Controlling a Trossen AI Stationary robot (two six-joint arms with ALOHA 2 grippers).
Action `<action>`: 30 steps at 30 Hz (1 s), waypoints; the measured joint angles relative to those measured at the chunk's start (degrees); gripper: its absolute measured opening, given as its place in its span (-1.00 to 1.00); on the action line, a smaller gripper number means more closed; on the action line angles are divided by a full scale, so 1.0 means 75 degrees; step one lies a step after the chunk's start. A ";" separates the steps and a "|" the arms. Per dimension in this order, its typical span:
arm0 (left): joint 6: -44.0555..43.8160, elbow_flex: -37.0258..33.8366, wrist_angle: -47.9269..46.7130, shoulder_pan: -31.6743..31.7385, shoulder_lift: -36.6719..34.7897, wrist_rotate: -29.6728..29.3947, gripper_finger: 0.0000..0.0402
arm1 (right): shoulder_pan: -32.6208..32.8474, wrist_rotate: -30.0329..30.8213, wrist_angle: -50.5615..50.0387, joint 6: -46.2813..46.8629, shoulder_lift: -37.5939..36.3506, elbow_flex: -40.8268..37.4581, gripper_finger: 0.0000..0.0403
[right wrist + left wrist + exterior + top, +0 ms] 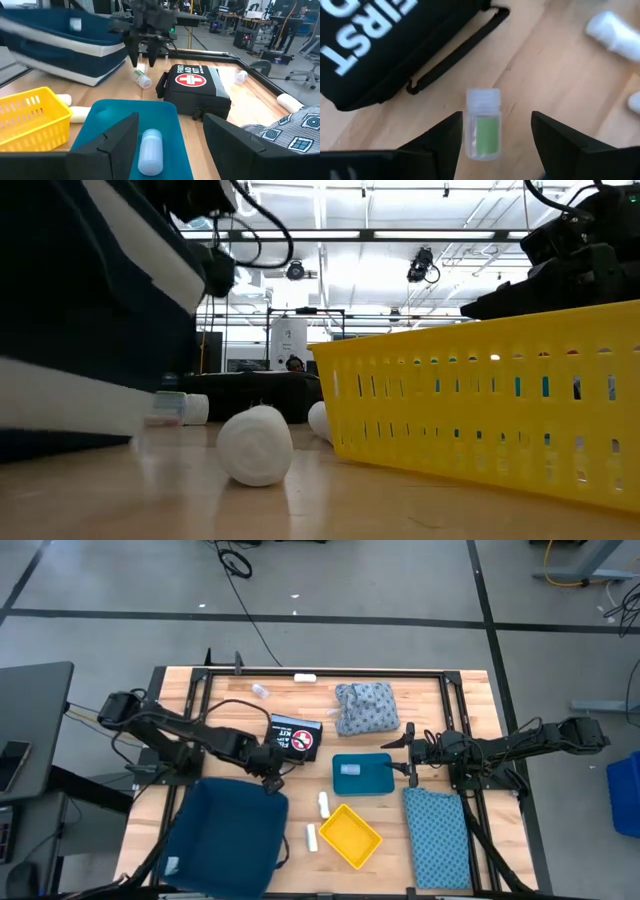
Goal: Pick & place medical supplies in basket/bin
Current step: Put the bottom pill bottle into the blue bin
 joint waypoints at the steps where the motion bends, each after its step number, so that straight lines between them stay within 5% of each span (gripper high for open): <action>1: 0.0045 -0.0007 -0.0034 0.0045 0.0057 0.0128 0.12 | -0.0001 0.0003 0.0000 -0.0013 -0.0001 0.0001 0.16; 30: 0.0384 -0.0016 0.0332 0.0091 0.1316 0.0245 0.05 | -0.0002 0.0017 0.0291 -0.0174 -0.0002 0.0003 0.16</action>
